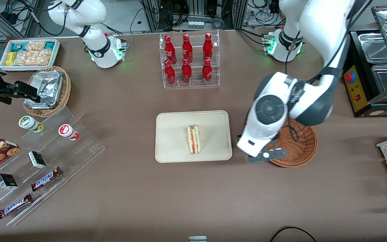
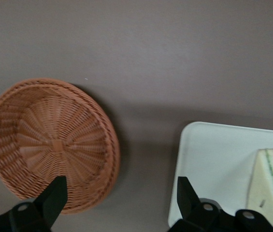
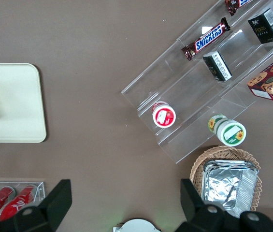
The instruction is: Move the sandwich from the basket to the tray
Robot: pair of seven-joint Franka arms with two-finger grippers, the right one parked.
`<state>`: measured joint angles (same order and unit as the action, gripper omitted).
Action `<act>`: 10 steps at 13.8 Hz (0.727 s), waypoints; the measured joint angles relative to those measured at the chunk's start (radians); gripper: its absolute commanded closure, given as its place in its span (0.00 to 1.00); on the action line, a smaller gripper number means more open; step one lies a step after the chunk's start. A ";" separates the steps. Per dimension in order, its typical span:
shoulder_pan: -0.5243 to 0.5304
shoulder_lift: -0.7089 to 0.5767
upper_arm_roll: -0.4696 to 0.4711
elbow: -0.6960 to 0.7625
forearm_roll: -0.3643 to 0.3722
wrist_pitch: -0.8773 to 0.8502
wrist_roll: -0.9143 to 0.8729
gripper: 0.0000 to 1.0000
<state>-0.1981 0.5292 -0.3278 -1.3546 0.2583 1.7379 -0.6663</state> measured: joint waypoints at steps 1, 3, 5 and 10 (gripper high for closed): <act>0.028 -0.022 0.000 -0.024 -0.002 0.000 0.042 0.00; 0.081 -0.070 0.000 -0.074 -0.010 0.000 0.111 0.00; 0.119 -0.124 0.000 -0.125 -0.014 -0.001 0.187 0.00; 0.209 -0.281 0.004 -0.234 -0.091 -0.042 0.500 0.00</act>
<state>0.0110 0.2478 -0.3235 -1.5888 0.1675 1.6957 -0.1659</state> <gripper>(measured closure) 0.000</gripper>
